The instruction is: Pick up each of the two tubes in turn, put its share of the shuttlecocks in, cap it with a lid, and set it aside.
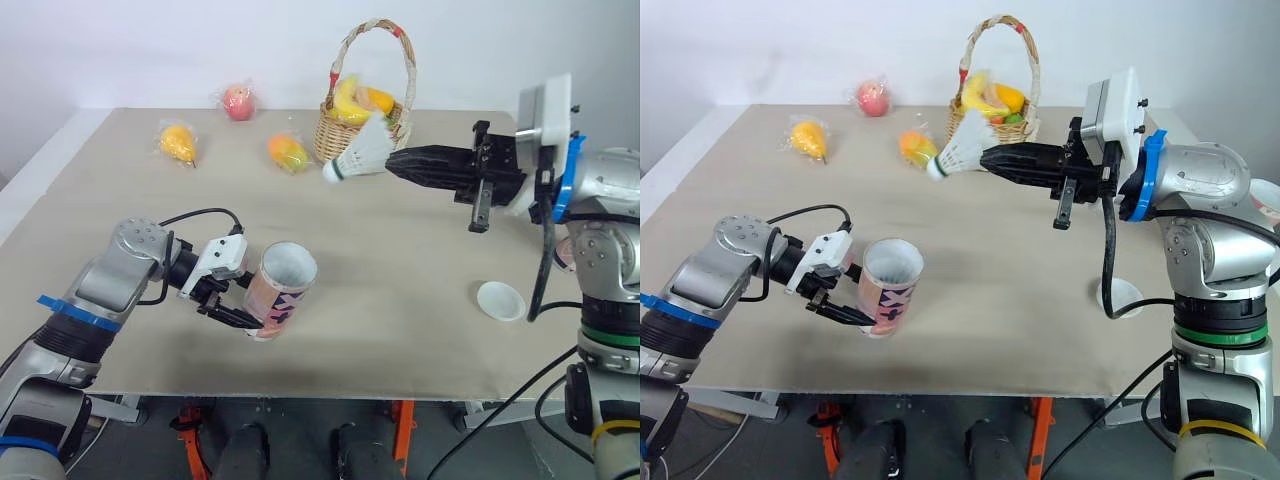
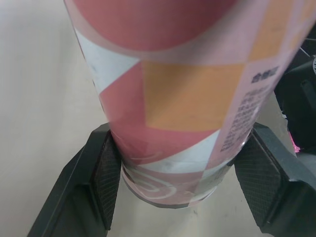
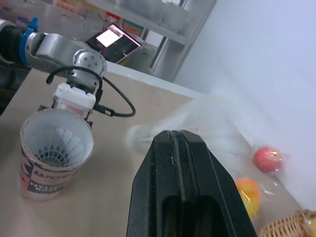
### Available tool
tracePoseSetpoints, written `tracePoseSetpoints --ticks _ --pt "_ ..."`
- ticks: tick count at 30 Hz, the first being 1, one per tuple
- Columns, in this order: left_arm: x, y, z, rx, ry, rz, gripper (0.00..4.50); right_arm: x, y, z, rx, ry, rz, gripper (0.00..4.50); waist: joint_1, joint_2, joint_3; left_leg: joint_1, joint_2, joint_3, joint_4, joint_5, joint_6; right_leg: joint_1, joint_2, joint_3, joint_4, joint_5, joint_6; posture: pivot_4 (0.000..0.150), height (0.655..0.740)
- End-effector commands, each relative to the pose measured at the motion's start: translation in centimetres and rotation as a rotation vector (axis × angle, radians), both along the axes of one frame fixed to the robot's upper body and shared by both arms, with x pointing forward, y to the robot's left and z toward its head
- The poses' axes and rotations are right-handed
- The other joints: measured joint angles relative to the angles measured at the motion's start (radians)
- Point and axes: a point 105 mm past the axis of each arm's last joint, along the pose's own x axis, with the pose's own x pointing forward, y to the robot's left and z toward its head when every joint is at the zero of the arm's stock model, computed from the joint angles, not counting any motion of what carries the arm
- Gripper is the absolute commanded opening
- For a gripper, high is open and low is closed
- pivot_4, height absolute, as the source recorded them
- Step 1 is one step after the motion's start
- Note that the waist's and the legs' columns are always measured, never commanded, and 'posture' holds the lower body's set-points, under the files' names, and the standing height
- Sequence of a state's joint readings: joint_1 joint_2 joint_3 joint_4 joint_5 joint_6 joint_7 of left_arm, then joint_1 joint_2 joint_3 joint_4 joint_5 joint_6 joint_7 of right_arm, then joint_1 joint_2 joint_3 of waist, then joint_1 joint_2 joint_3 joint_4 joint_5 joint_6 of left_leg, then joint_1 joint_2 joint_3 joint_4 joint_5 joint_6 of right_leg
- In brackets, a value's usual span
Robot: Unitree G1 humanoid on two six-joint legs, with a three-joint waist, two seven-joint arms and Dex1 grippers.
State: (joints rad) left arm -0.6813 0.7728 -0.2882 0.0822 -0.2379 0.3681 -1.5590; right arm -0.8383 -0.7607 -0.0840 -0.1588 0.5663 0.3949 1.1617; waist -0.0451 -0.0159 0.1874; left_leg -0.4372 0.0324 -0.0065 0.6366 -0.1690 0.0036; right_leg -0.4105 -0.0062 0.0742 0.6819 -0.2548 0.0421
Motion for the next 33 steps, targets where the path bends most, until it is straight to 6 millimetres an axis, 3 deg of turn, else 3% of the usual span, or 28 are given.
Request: tracePoseSetpoints --ticks 1,12,26,27,28,31,32,33 --pt "0.1 0.0 0.8 0.004 -0.033 -0.010 3.17 -1.5 1.2 0.9 -0.049 -0.081 0.059 0.05 0.000 0.000 0.000 0.000 0.000 0.000 0.000 0.000 0.000 0.000 0.000 0.000 0.000 0.000 0.000 0.150 0.7400" --pt "-0.1 0.1 1.1 0.003 -0.032 -0.007 3.17 -2.3 4.2 -1.6 -0.156 -0.091 0.147 0.05 0.000 0.000 0.000 0.000 0.000 -0.001 -0.001 0.000 0.000 0.000 0.000 0.000 0.000 -0.002 0.001 0.150 0.7400" --pt "0.0 0.0 1.3 0.001 -0.031 0.001 3.17 -3.3 6.2 -5.5 -0.247 -0.023 0.237 0.05 0.000 0.000 0.000 0.000 0.000 -0.001 -0.001 0.000 0.000 0.000 0.000 -0.001 0.000 -0.002 0.001 0.150 0.7400" --pt "0.0 0.0 1.3 0.001 -0.031 0.002 3.17 -3.4 6.2 -5.6 -0.242 -0.010 0.243 0.64 0.000 0.000 0.000 0.000 0.000 -0.001 0.000 0.000 0.000 0.000 0.000 -0.001 0.000 -0.002 0.001 0.150 0.7400" --pt "0.0 0.0 1.3 0.000 -0.031 0.002 3.17 -3.5 6.0 -5.8 -0.248 0.010 0.248 0.82 0.000 0.000 0.000 0.000 0.000 -0.001 0.000 0.000 0.000 0.000 0.000 -0.001 0.000 -0.002 0.001 0.150 0.7400" --pt "0.0 0.0 1.3 0.000 -0.030 0.001 3.17 -3.7 5.4 -5.8 -0.243 0.039 0.246 2.17 0.001 0.000 0.000 -0.001 0.000 -0.002 0.000 0.000 0.000 0.000 0.000 -0.001 0.000 -0.002 0.001 0.150 0.7400" --pt "0.0 0.0 1.3 0.000 -0.030 0.002 3.17 -4.4 5.0 -5.4 -0.215 0.084 0.279 2.76 0.001 0.000 0.000 -0.001 0.000 -0.001 0.000 0.000 0.000 0.000 0.000 -0.001 0.000 -0.002 0.001 0.150 0.7400" --pt "0.0 0.0 1.3 0.001 -0.031 0.003 3.17 -4.9 4.5 -4.8 -0.189 0.110 0.300 3.04 0.001 0.000 0.000 -0.001 0.000 -0.001 0.000 0.000 0.000 0.000 0.000 -0.001 0.000 -0.002 0.001 0.150 0.7400"
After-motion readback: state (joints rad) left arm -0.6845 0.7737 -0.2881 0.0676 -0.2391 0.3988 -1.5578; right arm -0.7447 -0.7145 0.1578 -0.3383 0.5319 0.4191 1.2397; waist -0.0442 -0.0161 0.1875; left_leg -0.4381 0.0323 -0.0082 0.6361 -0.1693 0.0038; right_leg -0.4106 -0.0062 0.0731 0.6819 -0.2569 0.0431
